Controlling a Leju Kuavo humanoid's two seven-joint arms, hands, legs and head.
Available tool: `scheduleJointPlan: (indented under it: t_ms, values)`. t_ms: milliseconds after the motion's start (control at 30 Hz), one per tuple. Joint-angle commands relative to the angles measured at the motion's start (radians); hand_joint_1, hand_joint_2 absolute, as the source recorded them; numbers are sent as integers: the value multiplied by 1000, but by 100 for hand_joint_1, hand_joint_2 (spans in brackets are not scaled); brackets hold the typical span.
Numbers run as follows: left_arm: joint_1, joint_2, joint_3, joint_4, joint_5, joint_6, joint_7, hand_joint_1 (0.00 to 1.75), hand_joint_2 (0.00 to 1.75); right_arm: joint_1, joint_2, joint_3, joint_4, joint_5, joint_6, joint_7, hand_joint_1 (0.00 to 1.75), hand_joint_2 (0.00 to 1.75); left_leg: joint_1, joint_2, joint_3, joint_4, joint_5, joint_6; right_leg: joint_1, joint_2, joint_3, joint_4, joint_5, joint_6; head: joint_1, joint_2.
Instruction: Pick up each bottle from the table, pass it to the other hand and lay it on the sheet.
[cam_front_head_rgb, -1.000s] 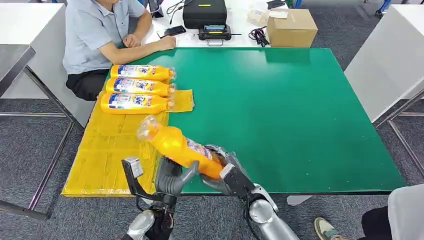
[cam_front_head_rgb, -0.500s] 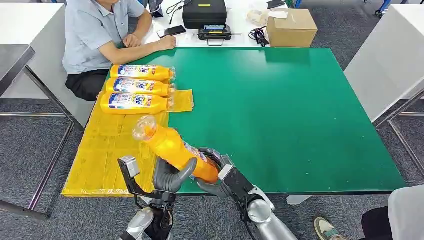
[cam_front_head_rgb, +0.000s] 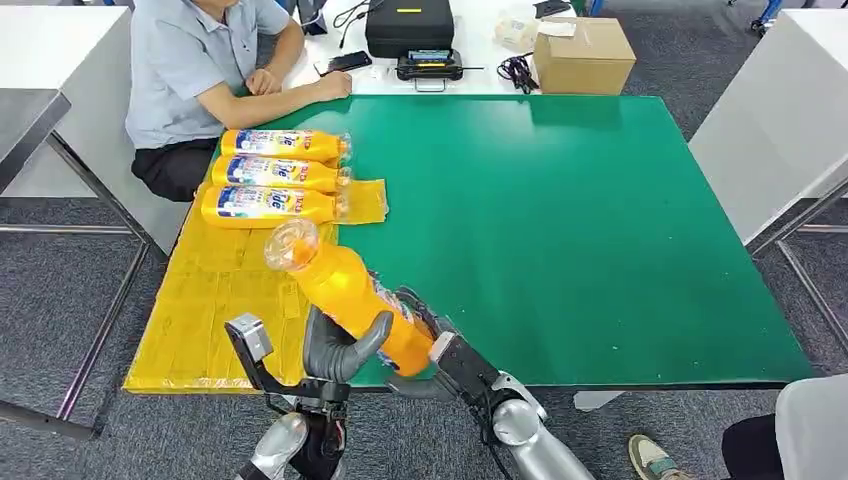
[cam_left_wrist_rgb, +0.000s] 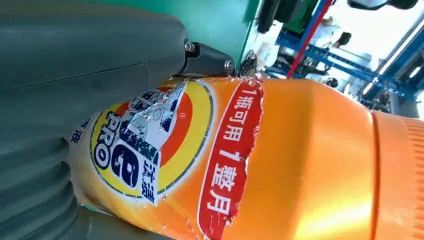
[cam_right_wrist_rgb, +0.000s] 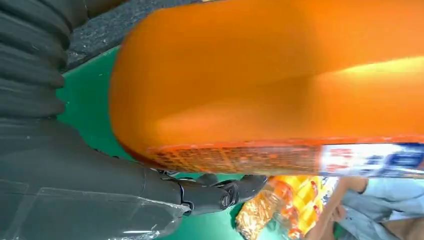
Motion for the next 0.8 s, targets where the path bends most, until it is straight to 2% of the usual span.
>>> scheduleJointPlan:
  t_ms: [33,233,433,467,500,533,567,600,633,800]
  values:
    - [-36,28,-31,17,-97,89,-48,175,175,-42,1,1,119,10,-42,17,0,175,2,1,4,0,-2,-2,2,1,4,-1,-1,-3,0,0]
    - [-36,28,-31,17,-97,89,-48,175,175,-42,1,1,119,10,-42,17,0,175,1,1,3,-1,-1,-2,1,1,3,-1,-1,-2,0,0]
    - [-58,56,-36,56,-325,233,-45,175,175,-16,-3,-42,124,39,-112,13,0,175,0,0,2,-1,0,-1,0,0,2,-1,0,-1,0,0]
    - [-71,63,-46,88,-419,279,-11,175,175,-10,-3,-53,124,47,-120,6,0,175,1,1,5,-1,-1,-2,2,0,5,-1,-1,-3,0,0]
    - [-122,105,-105,192,-672,370,127,168,175,-3,-2,-69,126,60,-129,-2,0,175,1,-1,4,-2,0,-2,1,-1,5,-2,-1,-2,0,0]
    - [-134,98,-19,249,-1006,404,203,168,175,-5,5,-93,131,82,-127,-14,0,175,1,-1,4,-2,0,-2,1,-2,4,-2,-1,-2,0,0]
    - [-116,61,109,268,-1310,404,233,175,175,-18,13,-103,144,98,-118,-21,0,175,1,-2,5,-2,0,-2,1,-2,5,-2,0,-2,0,0]
    - [-136,70,135,316,-1467,404,273,175,175,-29,20,-113,154,106,-116,-22,0,175,2,-1,7,-3,0,-3,2,-2,7,-3,0,-3,0,0]
    - [-154,78,167,344,-1557,404,312,175,175,-42,26,-121,163,113,-114,-24,0,175,1,2,6,-3,0,-2,1,2,5,-3,0,-3,0,0]
    - [-185,88,184,383,-1584,402,326,175,175,-42,33,-137,160,117,-114,-24,0,175,2,3,6,-1,-1,-3,2,2,5,-1,0,-3,0,0]
